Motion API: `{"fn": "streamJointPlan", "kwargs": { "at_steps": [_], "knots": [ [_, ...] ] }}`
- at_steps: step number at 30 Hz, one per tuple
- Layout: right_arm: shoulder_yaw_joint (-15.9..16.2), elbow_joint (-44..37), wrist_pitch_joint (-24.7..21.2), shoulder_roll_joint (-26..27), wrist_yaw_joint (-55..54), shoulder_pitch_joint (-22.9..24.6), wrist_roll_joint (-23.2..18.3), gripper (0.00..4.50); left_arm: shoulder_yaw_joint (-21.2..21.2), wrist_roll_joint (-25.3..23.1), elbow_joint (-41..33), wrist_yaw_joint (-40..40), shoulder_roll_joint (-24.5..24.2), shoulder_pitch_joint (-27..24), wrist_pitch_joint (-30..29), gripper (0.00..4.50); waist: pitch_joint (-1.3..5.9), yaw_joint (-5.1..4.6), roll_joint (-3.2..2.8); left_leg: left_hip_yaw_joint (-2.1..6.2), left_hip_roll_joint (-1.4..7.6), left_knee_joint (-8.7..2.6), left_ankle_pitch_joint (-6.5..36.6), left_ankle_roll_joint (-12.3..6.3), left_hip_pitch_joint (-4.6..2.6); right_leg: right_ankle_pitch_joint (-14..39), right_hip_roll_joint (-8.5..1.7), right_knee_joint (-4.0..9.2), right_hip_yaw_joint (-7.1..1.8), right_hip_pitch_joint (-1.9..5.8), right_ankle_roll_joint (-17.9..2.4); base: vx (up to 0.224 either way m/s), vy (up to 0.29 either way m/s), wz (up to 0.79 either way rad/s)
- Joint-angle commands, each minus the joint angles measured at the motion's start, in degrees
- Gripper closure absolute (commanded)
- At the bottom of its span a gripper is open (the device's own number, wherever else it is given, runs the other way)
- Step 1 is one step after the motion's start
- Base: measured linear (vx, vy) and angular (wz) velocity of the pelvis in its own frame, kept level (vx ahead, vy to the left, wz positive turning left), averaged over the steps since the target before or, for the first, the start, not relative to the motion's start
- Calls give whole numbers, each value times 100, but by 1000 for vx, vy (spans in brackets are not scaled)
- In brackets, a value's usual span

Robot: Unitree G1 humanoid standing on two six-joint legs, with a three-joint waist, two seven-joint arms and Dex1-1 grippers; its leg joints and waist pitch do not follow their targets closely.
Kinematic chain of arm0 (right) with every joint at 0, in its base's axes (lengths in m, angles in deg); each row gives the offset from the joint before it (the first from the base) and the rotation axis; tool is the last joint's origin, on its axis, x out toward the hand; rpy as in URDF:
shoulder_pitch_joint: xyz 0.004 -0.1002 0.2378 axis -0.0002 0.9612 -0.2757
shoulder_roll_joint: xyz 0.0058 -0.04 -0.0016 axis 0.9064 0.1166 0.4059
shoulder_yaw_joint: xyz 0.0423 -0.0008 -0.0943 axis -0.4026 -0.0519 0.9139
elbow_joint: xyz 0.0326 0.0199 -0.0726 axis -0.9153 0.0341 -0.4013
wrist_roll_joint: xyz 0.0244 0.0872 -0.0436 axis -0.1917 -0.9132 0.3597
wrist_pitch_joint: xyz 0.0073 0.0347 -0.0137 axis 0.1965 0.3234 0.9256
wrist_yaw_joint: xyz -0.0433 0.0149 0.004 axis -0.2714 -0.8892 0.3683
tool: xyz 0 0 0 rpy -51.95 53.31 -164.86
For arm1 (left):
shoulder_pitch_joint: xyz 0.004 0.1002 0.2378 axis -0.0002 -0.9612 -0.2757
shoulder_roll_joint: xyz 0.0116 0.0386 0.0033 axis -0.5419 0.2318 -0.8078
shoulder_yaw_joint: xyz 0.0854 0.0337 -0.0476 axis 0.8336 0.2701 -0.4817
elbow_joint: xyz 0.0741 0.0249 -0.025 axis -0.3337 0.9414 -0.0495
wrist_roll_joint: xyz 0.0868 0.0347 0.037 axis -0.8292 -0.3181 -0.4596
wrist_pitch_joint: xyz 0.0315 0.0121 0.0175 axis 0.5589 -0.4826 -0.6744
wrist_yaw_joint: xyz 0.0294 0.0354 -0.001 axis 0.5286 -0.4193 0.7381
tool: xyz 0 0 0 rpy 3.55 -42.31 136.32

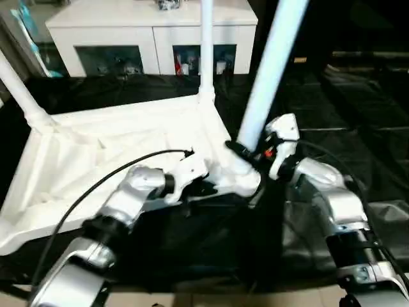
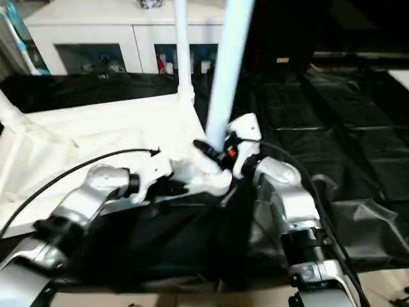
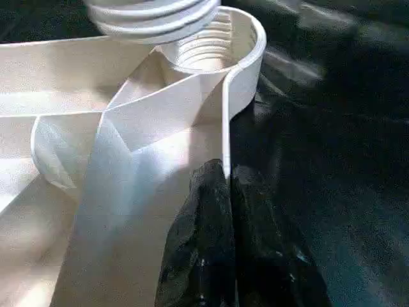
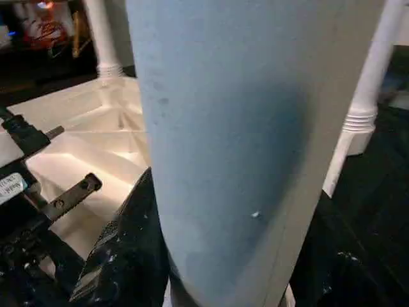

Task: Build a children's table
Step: Insert table leg to table base

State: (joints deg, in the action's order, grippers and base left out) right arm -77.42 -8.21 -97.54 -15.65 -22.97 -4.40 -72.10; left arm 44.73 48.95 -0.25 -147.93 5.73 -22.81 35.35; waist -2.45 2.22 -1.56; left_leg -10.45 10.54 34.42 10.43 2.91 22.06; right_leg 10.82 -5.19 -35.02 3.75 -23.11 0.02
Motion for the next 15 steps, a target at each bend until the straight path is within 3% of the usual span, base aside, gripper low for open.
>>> {"fn": "streamJointPlan", "kwargs": {
  "at_steps": [1, 7, 9, 10, 11, 15],
  "knots": [
    [-1, 70, -88, -41, 178, -108, -9, 262, 205, -192, 140, -105, -158, -194, -273, 450, 354, 37, 90, 69, 258, -424, 970, -411, -101, 636, -322, 355, -245, 281, -1465, 0, 0, 0],
    [118, 77, -227, -164, 407, -1, -51, 262, 183, -232, 47, -82, -214, -170, -384, 450, 358, 44, 127, 70, 250, -420, 934, -360, -88, 516, -333, 346, -255, 307, -1468, 0, 0, 0],
    [146, 1, -300, -220, 450, 54, -41, 262, 186, -218, 29, -95, -217, -154, -406, 450, 361, 52, 101, 68, 246, -413, 875, -375, -93, 441, -329, 338, -254, 307, -1497, 0, 0, 0],
    [139, -31, -313, -235, 460, 74, -45, 262, 191, -217, 26, -97, -219, -144, -401, 450, 367, 53, 115, 67, 247, -407, 839, -390, -91, 368, -329, 329, -252, 314, -1517, 0, 0, 0],
    [108, -60, -331, -246, 471, 94, -55, 262, 196, -208, 19, -109, -220, -134, -409, 450, 367, 61, 72, 74, 246, -406, 834, -388, -91, 340, -332, 325, -252, 313, -1530, 0, 0, 0],
    [14, 61, -271, -246, 415, 84, -37, 262, 229, -185, -35, -167, -213, -122, -436, 450, 369, 39, 63, 77, 246, -412, 964, -338, -99, 316, -319, 333, -245, 315, -1575, 0, 0, 0]
  ]
}}
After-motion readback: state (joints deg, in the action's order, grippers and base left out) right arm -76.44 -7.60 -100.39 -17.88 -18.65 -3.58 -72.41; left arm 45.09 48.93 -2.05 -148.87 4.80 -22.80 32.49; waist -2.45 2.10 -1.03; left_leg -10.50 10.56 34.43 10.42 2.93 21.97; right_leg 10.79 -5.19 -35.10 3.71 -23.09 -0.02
